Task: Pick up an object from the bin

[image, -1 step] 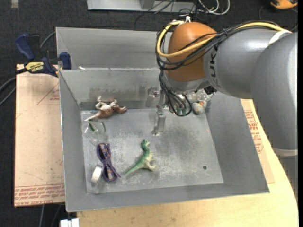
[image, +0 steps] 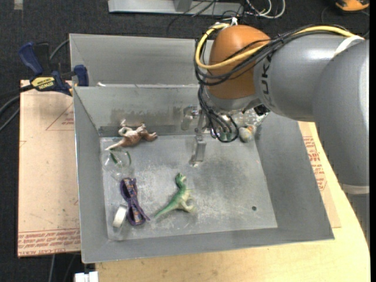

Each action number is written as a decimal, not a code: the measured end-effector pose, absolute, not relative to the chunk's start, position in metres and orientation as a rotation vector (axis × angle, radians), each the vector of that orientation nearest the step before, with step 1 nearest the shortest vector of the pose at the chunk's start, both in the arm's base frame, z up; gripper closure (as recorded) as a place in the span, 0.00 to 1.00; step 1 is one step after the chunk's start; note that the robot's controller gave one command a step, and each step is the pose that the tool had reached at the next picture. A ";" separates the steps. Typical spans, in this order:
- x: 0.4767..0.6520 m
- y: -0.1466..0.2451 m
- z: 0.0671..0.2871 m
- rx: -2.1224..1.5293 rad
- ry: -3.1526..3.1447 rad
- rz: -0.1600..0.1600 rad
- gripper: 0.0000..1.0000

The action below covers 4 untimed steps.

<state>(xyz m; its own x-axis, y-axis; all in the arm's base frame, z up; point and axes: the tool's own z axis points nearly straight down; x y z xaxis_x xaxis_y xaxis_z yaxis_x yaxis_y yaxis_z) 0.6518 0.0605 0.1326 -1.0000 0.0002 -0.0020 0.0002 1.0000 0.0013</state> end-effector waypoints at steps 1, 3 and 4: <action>0.603 0.069 0.070 -0.184 3.141 0.001 0.00; 0.559 0.063 0.070 -0.521 3.097 0.003 0.00; 0.532 0.091 0.070 -0.400 3.111 0.005 0.00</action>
Offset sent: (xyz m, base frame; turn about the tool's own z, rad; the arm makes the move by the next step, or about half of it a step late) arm -0.0590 -0.0316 -0.0626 0.0868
